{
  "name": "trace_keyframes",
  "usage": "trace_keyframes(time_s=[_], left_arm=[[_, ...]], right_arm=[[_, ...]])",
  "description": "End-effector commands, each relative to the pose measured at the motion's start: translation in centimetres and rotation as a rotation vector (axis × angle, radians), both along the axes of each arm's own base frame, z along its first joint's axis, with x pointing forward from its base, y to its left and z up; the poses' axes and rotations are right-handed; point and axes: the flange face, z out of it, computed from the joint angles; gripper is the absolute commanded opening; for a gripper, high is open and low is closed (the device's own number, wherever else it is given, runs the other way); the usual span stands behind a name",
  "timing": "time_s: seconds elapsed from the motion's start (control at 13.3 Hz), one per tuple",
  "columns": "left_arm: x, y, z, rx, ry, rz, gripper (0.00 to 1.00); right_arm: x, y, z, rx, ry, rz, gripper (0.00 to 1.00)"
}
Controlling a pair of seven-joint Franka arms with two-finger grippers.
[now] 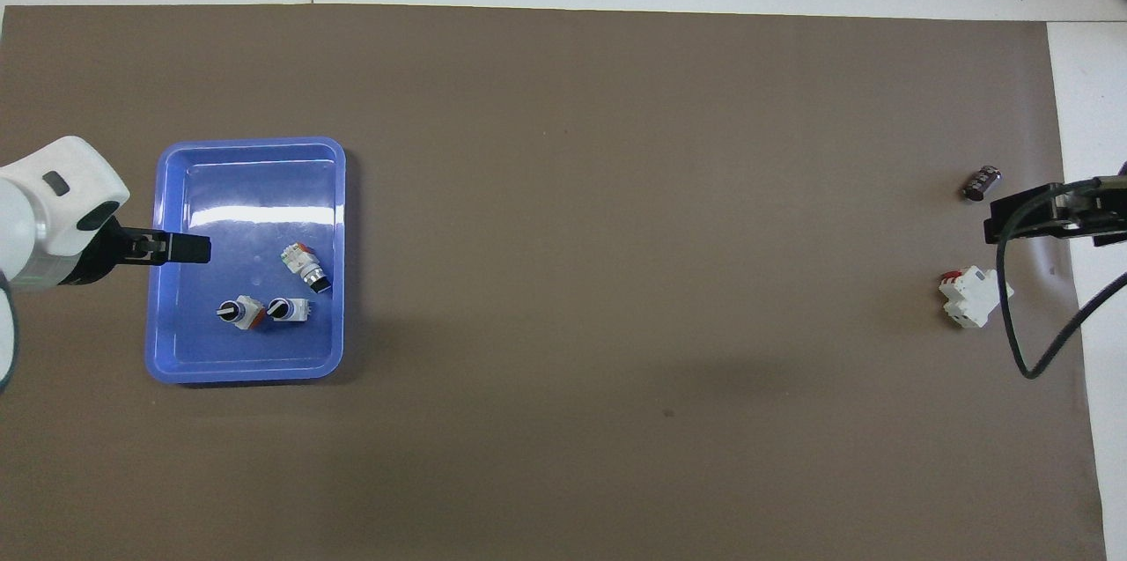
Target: Turn and place switch with both arms
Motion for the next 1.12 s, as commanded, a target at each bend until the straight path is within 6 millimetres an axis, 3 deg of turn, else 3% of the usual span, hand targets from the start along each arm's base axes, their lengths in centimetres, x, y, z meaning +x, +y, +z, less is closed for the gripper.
trace_keyframes(time_s=[0.0, 0.3, 0.45, 0.67, 0.9, 1.05], left_arm=[[0.1, -0.6, 5.7, 0.015, -0.004, -0.057, 1.00], [1.5, -3.5, 12.4, 0.016, -0.012, -0.136, 1.00], [2.7, -3.8, 15.3, 0.016, 0.023, -0.147, 1.00], [3.4, -4.7, 16.9, 0.016, 0.060, -0.165, 1.00], [0.4, -2.7, 17.9, 0.018, 0.137, -0.156, 1.00], [-0.7, -1.9, 17.2, 0.014, 0.155, -0.148, 1.00]], right_arm=[[-1.0, 0.1, -0.1, -0.004, -0.020, 0.024, 1.00], [-1.0, 0.6, -0.1, 0.016, -0.022, 0.023, 1.00], [-1.0, 0.5, 0.1, 0.016, -0.027, 0.024, 1.00], [-1.2, 0.6, 0.2, 0.016, -0.019, 0.027, 1.00], [-1.2, 0.6, 0.2, 0.016, -0.019, 0.027, 1.00], [-1.2, 0.6, 0.2, 0.016, -0.019, 0.027, 1.00]])
